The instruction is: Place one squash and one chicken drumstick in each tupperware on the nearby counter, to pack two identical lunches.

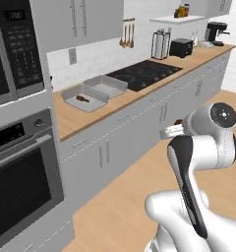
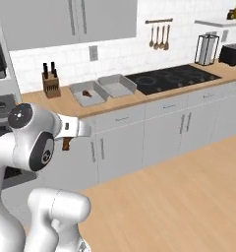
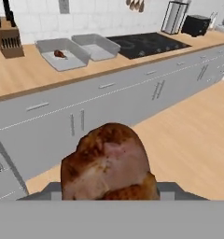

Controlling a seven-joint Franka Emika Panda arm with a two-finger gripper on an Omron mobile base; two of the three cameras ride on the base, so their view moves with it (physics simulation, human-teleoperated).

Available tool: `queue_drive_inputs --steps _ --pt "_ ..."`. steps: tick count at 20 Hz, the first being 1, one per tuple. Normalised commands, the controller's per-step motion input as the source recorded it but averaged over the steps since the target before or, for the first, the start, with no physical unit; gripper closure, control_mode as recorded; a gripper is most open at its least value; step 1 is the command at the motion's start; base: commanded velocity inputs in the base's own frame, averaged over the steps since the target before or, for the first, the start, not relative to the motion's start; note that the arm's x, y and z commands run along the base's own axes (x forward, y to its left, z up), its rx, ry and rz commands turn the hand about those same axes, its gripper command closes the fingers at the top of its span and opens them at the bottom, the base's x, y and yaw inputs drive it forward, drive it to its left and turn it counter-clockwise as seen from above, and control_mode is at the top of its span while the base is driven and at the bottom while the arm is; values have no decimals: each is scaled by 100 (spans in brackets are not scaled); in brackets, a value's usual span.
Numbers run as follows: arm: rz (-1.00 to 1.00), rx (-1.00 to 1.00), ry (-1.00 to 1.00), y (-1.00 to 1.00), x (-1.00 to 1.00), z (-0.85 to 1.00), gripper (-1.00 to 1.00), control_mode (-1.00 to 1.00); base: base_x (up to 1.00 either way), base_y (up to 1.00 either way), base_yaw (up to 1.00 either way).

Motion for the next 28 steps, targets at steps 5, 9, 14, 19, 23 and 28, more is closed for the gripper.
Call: queue_drive_inputs --steps 5,9,14,19,23,28 --pt "0 0 0 0 0 0 100 100 100 -36 1" --pt "0 0 0 0 0 0 100 100 100 -6 10" --pt "0 0 0 0 0 0 100 100 100 0 20" --pt "0 0 0 0 0 0 100 100 100 -21 37" --pt "0 0 0 0 0 0 100 100 100 -33 42" --pt "0 0 0 0 0 0 100 100 100 -40 42"
